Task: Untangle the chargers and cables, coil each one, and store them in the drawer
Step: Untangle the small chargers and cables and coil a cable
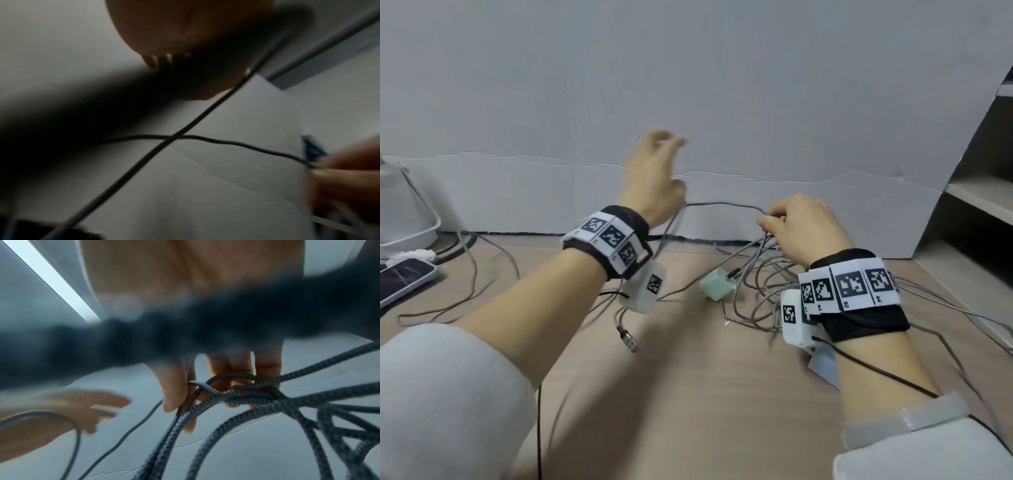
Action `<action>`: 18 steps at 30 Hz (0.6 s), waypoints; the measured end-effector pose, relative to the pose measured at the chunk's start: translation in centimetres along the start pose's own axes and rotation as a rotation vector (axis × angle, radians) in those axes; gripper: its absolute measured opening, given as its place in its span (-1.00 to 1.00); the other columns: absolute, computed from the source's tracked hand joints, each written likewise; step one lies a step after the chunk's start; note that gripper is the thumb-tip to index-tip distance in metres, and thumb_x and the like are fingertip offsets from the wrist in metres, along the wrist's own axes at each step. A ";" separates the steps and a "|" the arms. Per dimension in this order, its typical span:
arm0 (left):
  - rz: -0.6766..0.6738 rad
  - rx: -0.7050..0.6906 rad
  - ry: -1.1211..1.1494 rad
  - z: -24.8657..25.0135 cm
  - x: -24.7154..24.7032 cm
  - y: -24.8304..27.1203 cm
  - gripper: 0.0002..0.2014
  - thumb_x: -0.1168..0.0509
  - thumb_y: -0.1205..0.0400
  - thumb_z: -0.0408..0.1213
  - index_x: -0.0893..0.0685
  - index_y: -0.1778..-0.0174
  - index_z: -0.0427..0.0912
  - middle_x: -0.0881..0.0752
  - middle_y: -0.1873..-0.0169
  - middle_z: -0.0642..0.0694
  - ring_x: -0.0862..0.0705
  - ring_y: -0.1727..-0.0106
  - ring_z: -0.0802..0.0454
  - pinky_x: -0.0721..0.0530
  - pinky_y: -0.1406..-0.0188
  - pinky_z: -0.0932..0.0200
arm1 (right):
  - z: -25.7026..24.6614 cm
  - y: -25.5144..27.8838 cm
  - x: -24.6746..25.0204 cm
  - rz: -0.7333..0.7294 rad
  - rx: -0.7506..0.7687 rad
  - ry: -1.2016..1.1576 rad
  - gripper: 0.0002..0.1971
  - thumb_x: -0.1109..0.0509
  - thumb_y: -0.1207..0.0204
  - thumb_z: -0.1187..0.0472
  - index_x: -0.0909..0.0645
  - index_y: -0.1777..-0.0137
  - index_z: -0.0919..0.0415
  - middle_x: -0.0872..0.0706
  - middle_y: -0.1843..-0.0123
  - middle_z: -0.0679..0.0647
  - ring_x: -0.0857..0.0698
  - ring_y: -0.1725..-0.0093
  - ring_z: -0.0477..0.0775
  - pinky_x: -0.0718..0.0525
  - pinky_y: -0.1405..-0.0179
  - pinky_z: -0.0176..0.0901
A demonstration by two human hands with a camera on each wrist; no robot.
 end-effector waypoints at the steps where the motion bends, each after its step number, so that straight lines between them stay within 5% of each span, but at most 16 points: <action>1: -0.102 -0.144 0.085 2.2 -0.4 0.2 -0.40 -0.28 -0.55 -0.50 -0.52 -0.56 -0.14 -0.51 -0.50 -0.19 -0.47 -0.52 -0.13 -0.41 -0.57 -0.04 | -0.1 0.0 -0.1 0.003 0.015 0.002 -0.73 -0.35 -0.68 -0.01 -0.80 0.06 0.12 -0.80 0.12 0.14 -0.67 -0.04 0.25 -0.69 -0.14 0.09; 4: -0.425 -0.342 0.091 6.9 -2.0 1.2 -0.65 -0.16 -0.71 -0.35 -0.68 -0.38 -0.17 -0.75 -0.23 -0.11 -0.66 -0.22 0.01 -0.56 -0.29 0.10 | -0.4 0.1 0.0 0.036 0.062 0.012 -0.76 -0.37 -0.67 0.04 -0.77 0.14 0.13 -0.69 0.19 0.15 -0.62 0.02 0.27 -0.63 0.01 0.02; 7: -0.487 -0.368 0.014 7.8 -3.3 1.4 -0.63 -0.11 -0.81 -0.05 -0.77 -0.11 -0.19 -0.75 0.09 -0.14 -0.66 0.04 -0.10 -0.59 -0.03 -0.03 | -0.2 0.0 0.1 0.051 0.098 0.000 -0.81 -0.35 -0.63 0.14 -0.81 0.10 -0.02 -0.68 0.08 0.17 -0.63 -0.02 0.23 -0.62 -0.02 0.00; 9: -0.429 -0.369 0.016 7.3 -3.5 1.1 -0.68 -0.19 -0.81 -0.09 -0.78 -0.11 -0.21 -0.65 0.15 -0.13 -0.59 0.10 -0.10 -0.50 0.06 0.05 | -0.3 0.1 0.2 0.052 0.100 -0.021 -0.81 -0.37 -0.62 0.12 -0.76 0.19 -0.07 -0.69 0.05 0.17 -0.64 -0.02 0.22 -0.62 0.00 -0.01; 13: -0.219 -0.385 0.199 6.8 -2.5 0.6 -0.81 -0.37 -0.72 -0.20 -0.81 0.02 -0.25 -0.63 0.25 -0.03 -0.50 0.28 0.16 -0.36 0.25 0.34 | -0.3 0.2 0.5 -0.043 0.100 -0.011 -0.84 -0.42 -0.61 0.15 -0.79 0.12 0.17 -0.75 0.10 0.15 -0.64 0.00 0.17 -0.48 0.06 -0.15; 18: 0.123 -0.151 0.524 5.5 1.2 -1.1 -0.78 -0.31 -0.75 -0.25 -0.75 0.19 -0.20 -0.57 0.57 0.38 -0.47 0.47 0.39 -0.34 0.38 0.48 | 1.1 0.2 0.6 -0.158 0.039 0.003 -0.85 -0.43 -0.60 0.17 -0.78 0.09 0.21 -0.80 0.14 0.13 -0.71 0.01 0.17 -0.50 0.07 -0.17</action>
Point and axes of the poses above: each hand's wrist, its own y-axis away from the middle knuckle, its own x-axis out of the back of the hand, z = x × y, the point moved 2 cm from there along -y, towards the middle knuckle
